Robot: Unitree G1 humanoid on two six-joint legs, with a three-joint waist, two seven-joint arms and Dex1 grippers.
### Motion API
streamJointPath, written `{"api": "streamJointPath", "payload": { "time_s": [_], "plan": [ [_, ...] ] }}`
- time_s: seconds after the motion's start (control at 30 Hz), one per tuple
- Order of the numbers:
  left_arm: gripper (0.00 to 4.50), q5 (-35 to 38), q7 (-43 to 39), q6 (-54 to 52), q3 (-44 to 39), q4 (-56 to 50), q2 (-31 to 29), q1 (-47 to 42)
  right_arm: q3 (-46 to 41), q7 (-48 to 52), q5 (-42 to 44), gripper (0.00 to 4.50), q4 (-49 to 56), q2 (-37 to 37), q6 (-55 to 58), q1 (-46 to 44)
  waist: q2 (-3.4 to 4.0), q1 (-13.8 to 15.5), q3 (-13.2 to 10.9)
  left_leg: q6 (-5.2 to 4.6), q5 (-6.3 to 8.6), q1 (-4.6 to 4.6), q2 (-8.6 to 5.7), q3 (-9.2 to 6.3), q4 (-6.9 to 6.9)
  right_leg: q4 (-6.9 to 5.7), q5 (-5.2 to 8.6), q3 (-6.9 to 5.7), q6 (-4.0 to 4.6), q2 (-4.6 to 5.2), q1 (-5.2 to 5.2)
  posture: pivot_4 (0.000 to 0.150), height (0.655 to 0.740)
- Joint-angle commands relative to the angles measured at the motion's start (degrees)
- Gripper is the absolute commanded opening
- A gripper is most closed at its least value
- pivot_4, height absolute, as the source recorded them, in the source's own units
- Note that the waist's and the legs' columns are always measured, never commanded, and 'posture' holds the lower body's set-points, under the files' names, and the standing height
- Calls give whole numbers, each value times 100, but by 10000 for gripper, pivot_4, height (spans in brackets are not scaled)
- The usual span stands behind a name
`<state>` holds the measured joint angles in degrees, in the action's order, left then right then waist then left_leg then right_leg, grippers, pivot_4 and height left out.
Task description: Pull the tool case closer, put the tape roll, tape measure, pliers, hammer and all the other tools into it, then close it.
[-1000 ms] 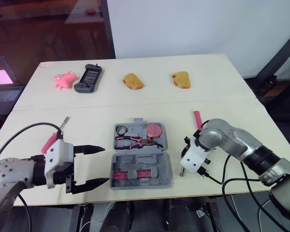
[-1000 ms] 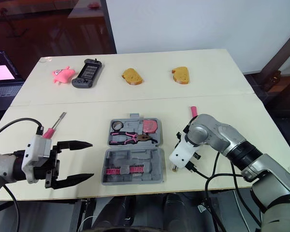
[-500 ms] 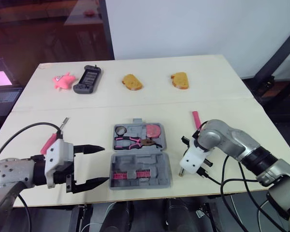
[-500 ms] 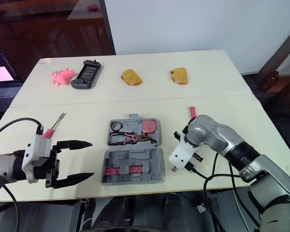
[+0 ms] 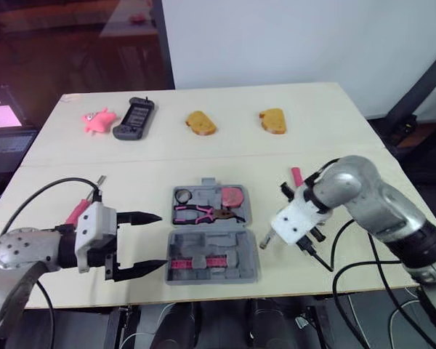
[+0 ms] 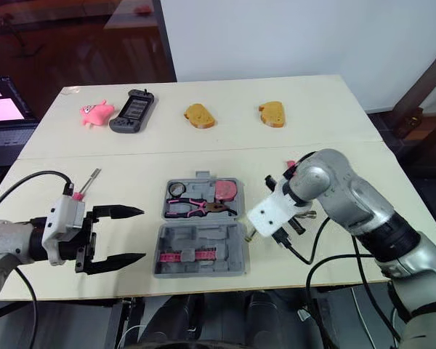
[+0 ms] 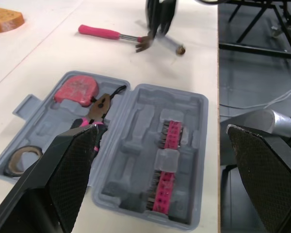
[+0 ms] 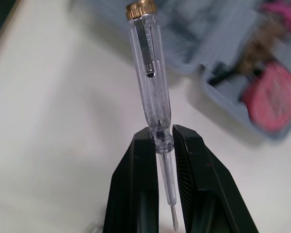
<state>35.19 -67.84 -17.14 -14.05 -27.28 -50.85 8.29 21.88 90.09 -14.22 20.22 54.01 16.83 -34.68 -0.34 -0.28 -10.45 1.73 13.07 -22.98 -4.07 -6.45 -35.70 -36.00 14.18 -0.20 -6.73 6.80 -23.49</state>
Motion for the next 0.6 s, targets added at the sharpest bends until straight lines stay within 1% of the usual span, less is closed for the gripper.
{"api": "streamJointPath", "payload": {
  "time_s": [0.03,0.07,0.1,0.13,0.17,0.2,0.33,0.43,0.6],
  "plan": [
    [45000,-63,-92,137,69,54,8,-122,-160,184,84,18,1167,446,3356,82,1,8,0,0,0,-6,0,1,-2,-1,1,0,1,1,-6,1500,7400],
    [45000,-75,-107,146,94,88,10,-158,226,138,-89,18,1320,623,4454,-101,2,6,0,0,0,-12,1,2,-5,-2,1,1,2,1,-11,1500,7400],
    [45000,-86,-124,155,113,117,11,-191,629,67,-32,18,1411,751,5416,-339,10,-4,2,0,0,-18,1,1,-12,-5,1,0,3,1,-18,1500,7400],
    [45000,-91,-139,155,133,150,8,-235,938,-139,192,18,1411,664,6354,-609,9,-20,2,0,0,-31,2,2,-23,-14,2,0,4,1,-33,1500,7400],
    [45000,-94,-149,156,148,172,6,-266,1159,-314,420,18,1417,581,7004,-832,8,-49,2,0,0,-46,4,4,-27,-16,-1,1,8,0,-52,1500,7400],
    [45000,-94,-155,151,166,189,1,-303,1141,-621,508,18,1180,349,7365,-863,8,-56,3,0,0,-46,6,10,-28,-17,-3,1,12,1,-57,1500,7400],
    [45000,-85,-169,122,183,194,-10,-368,693,-1687,641,18,289,-281,7567,-531,6,-25,3,0,0,-54,4,16,-23,-16,-5,2,10,4,-68,1500,7400],
    [45000,-56,-184,83,128,156,-37,-344,129,-2396,750,18,-302,-857,7567,-256,3,-14,3,-3,2,-67,-7,17,-33,-12,-17,4,-9,11,-70,1500,7400],
    [45000,-4,-156,-12,-5,50,-75,-243,-328,-3566,775,18,-744,-1567,7567,-28,3,-38,3,-3,1,-66,-3,20,-35,-16,-19,7,-11,6,-74,1500,7400]
  ]
}}
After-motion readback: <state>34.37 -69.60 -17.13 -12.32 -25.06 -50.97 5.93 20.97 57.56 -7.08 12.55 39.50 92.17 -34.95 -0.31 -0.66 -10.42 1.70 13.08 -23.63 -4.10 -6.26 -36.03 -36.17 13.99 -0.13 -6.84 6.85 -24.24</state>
